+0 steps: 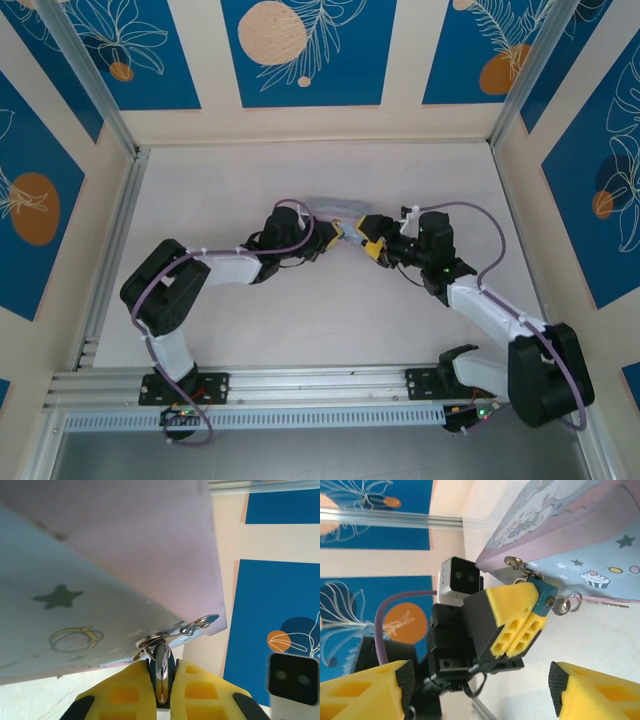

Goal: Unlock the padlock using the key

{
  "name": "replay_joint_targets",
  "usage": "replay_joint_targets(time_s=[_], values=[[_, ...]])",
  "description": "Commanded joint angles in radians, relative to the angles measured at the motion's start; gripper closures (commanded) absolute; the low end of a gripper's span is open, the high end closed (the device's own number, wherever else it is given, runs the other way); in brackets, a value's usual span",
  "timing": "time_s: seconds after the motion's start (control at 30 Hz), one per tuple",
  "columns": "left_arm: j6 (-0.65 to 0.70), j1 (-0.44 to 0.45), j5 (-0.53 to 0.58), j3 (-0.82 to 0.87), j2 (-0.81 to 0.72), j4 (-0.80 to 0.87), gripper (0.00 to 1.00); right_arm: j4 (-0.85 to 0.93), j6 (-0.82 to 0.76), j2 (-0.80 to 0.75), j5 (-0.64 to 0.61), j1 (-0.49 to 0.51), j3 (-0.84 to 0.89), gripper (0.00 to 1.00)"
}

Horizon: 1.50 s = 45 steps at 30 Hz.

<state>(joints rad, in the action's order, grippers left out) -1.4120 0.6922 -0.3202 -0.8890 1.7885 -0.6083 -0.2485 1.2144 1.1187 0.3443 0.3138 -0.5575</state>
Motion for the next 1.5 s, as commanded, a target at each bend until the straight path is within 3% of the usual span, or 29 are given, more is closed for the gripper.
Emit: replay_joint_targets(time_s=[0.0,0.17,0.27,0.43,0.67,1.1,1.47], values=[[0.012,0.002,0.007,-0.019,-0.011,0.0,1.0,0.343,-0.278,-0.027,-0.041,0.007,-0.064,0.28],[0.014,0.002,0.005,-0.027,-0.015,0.024,1.0,0.538,-0.555,0.02,-0.23,0.098,-0.198,0.38],[0.018,0.003,-0.003,-0.037,-0.017,0.043,1.0,0.579,-0.659,0.071,-0.312,0.139,-0.257,0.53],[0.022,0.001,-0.02,-0.055,-0.017,0.077,1.0,0.611,-0.816,0.143,-0.397,0.204,-0.338,0.61],[0.023,0.0,-0.047,-0.076,-0.016,0.105,1.0,0.649,-0.967,0.249,-0.538,0.287,-0.411,0.55],[0.027,0.0,-0.072,-0.097,-0.021,0.124,1.0,0.578,-1.035,0.33,-0.678,0.318,-0.41,0.53],[0.032,0.001,-0.079,-0.103,-0.018,0.131,1.0,0.569,-1.076,0.384,-0.744,0.346,-0.457,0.61]])
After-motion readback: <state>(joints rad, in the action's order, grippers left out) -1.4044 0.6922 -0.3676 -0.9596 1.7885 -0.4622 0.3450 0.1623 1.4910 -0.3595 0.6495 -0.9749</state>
